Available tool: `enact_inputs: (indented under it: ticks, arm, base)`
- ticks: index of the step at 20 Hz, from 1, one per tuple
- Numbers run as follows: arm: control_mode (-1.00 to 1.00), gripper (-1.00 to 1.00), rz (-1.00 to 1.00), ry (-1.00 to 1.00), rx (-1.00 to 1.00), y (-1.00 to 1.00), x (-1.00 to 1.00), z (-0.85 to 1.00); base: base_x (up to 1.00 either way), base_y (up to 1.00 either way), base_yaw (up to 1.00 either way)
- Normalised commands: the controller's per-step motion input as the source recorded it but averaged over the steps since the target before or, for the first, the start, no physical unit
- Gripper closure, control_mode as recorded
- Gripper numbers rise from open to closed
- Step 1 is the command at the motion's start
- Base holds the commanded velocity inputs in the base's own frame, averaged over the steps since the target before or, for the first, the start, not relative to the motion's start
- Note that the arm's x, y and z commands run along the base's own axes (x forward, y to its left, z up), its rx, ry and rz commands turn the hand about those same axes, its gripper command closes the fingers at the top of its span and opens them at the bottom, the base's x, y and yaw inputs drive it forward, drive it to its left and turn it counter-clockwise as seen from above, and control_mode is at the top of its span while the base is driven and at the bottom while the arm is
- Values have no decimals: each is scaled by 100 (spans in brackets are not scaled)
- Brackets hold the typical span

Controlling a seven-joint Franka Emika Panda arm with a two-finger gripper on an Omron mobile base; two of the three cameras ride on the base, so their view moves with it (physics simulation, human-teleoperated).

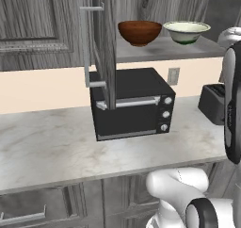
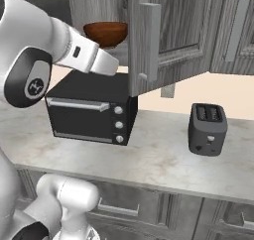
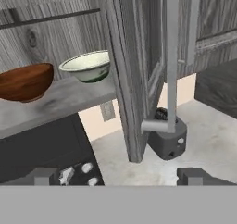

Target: Move the bowls from the cabinet to the plates on the dining table.

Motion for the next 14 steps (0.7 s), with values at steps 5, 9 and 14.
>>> enact_inputs:
  ticks: [5,9,14]
  arm:
    - [-100,-100,19,21,0,47,0,7]
    - [-100,-100,15,20,-1,35,0,3]
    - [-100,-100,1,2,-15,16,6,-2]
  base:
    - [0,0,0]
    - [0,0,0]
    - [0,0,0]
